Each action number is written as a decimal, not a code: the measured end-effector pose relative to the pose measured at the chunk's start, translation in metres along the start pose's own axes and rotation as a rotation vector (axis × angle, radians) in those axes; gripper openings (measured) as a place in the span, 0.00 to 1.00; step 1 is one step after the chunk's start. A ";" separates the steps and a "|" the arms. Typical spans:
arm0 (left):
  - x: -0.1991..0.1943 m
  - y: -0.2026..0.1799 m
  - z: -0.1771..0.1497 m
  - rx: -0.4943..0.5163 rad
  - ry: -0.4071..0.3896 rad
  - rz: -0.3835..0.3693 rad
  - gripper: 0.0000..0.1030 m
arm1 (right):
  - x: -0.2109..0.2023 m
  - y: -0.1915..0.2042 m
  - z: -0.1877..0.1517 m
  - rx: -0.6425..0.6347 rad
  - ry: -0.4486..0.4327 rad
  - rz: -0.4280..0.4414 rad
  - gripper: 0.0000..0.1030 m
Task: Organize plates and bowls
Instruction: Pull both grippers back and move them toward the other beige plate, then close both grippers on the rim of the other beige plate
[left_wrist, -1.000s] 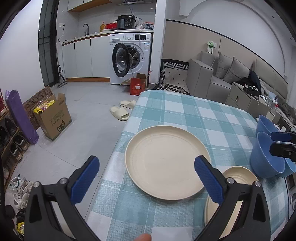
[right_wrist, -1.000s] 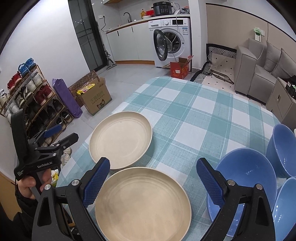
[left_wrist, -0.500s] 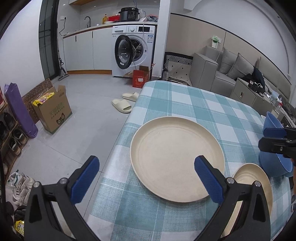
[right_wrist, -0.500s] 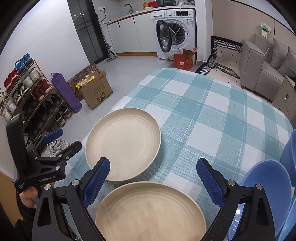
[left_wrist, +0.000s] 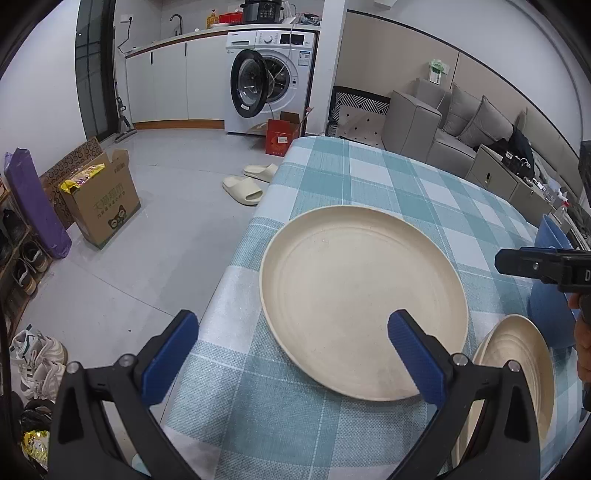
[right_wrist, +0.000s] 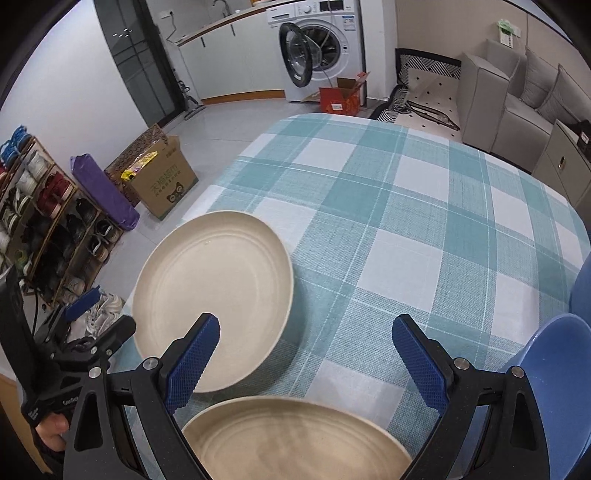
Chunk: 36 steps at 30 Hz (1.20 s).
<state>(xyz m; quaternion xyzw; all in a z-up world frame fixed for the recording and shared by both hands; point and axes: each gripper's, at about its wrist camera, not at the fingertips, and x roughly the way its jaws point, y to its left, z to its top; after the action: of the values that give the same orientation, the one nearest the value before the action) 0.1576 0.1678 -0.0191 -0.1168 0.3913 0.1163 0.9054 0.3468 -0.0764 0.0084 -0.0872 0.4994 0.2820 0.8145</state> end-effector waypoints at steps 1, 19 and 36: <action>0.002 0.000 0.000 -0.001 0.003 -0.001 1.00 | 0.003 -0.002 0.001 0.008 0.005 -0.004 0.93; 0.022 0.015 -0.007 -0.070 0.050 -0.005 0.83 | 0.057 0.010 0.004 0.049 0.114 0.042 0.68; 0.032 0.020 -0.013 -0.102 0.090 -0.048 0.44 | 0.076 0.014 -0.001 0.019 0.151 0.049 0.36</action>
<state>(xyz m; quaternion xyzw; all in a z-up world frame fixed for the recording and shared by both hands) 0.1641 0.1870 -0.0537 -0.1771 0.4222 0.1093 0.8823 0.3645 -0.0374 -0.0563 -0.0880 0.5640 0.2898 0.7683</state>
